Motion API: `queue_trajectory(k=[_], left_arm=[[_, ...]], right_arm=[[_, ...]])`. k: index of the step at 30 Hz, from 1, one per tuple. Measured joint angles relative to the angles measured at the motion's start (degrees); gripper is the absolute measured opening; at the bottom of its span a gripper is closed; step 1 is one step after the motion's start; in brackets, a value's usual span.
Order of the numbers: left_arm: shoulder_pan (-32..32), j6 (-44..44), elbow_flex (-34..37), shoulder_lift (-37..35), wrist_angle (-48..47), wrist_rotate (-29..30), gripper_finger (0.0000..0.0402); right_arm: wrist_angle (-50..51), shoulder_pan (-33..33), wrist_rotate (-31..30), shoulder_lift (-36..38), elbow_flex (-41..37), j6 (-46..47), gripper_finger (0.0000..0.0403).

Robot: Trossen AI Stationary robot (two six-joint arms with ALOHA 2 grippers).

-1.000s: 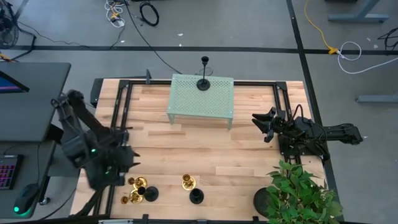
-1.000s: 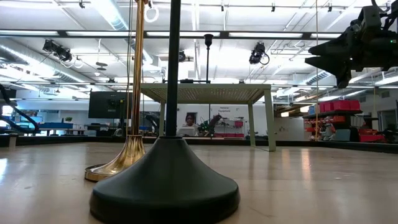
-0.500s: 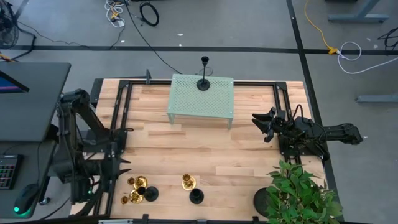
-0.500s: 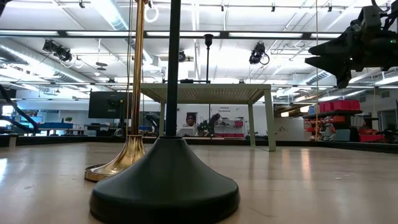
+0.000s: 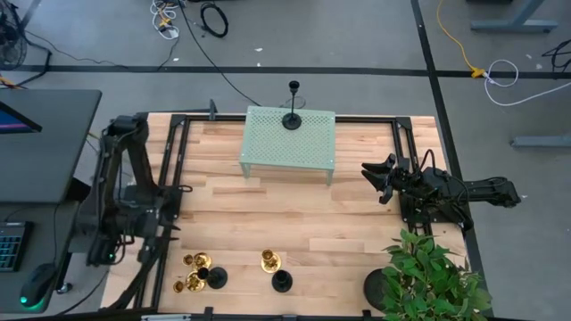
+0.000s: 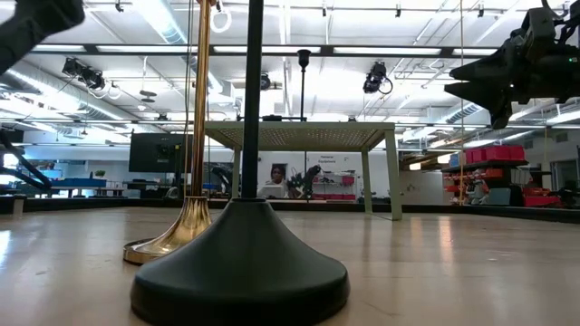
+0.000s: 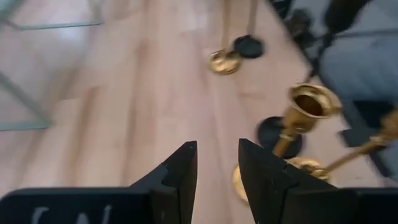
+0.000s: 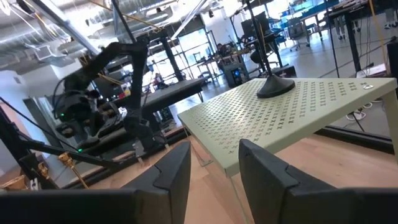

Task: Pick & Place candle stick holders
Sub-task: Put the top left gold candle holder on the shelf

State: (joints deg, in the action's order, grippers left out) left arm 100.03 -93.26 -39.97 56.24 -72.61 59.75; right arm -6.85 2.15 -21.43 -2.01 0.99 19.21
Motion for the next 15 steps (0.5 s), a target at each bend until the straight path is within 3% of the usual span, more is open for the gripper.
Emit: queue_trajectory(k=[8,15], left_arm=[[4.3,12.8,9.1,-4.4,16.6,6.5,0.0119],[5.0,12.7,15.9,-4.6,23.6,10.3,0.0119]], right_arm=[[0.0,0.0,-0.1,0.0,0.0,-0.1,0.0137],[-0.5,0.0,-0.1,0.0,0.0,-0.2,0.0137]])
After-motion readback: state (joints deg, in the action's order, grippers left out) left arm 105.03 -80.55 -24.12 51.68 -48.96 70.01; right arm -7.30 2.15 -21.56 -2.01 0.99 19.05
